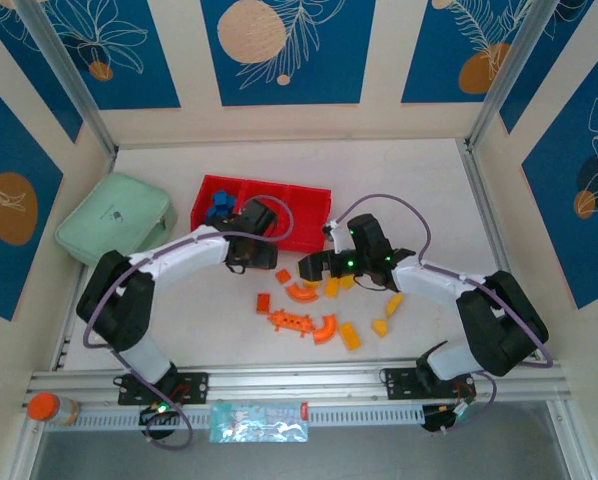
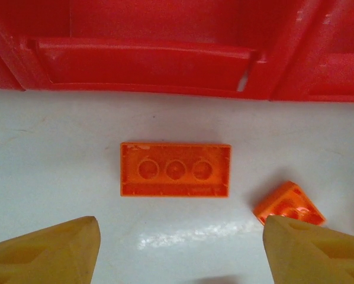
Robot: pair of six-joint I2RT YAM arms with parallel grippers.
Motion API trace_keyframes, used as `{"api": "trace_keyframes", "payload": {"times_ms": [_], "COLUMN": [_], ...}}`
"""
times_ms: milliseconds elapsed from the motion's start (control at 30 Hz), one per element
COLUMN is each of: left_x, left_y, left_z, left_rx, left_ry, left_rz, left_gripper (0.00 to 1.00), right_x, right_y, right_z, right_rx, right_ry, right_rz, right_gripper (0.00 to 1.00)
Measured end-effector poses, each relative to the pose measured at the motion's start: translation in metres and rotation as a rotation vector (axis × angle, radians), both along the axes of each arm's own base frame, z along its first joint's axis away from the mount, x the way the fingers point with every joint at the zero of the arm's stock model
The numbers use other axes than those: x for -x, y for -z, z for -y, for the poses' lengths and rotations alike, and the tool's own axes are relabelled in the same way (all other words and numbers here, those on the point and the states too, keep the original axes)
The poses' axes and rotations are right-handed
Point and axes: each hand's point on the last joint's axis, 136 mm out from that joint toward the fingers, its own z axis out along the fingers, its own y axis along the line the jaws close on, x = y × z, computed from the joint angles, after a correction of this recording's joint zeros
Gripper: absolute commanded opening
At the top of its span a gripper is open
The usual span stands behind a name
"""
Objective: Sort the legos into containers by color
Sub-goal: Pick up the lego from the center of the table.
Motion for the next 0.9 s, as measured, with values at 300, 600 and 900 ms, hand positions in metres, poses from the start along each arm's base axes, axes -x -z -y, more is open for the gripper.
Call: {"api": "trace_keyframes", "payload": {"times_ms": [300,600,900], "left_x": [-0.008,-0.015,-0.017], "left_y": [0.033,0.048,0.052], "left_z": [0.001,0.001,0.003], "left_rx": [-0.055,-0.065,-0.053], "left_ry": [-0.006,-0.016,-0.013], "left_rz": [-0.028,-0.035,-0.038], "left_gripper": [0.83,0.74,0.57], "right_x": [-0.001,-0.004,-0.004], "right_y": [0.002,0.002,0.003], "right_z": [0.000,0.001,0.002], "right_rx": [0.003,0.013,0.014], "right_ry": [0.003,0.015,0.013], "right_rz": [0.023,0.031,0.032], "right_gripper": [0.99,0.99,0.99]}}
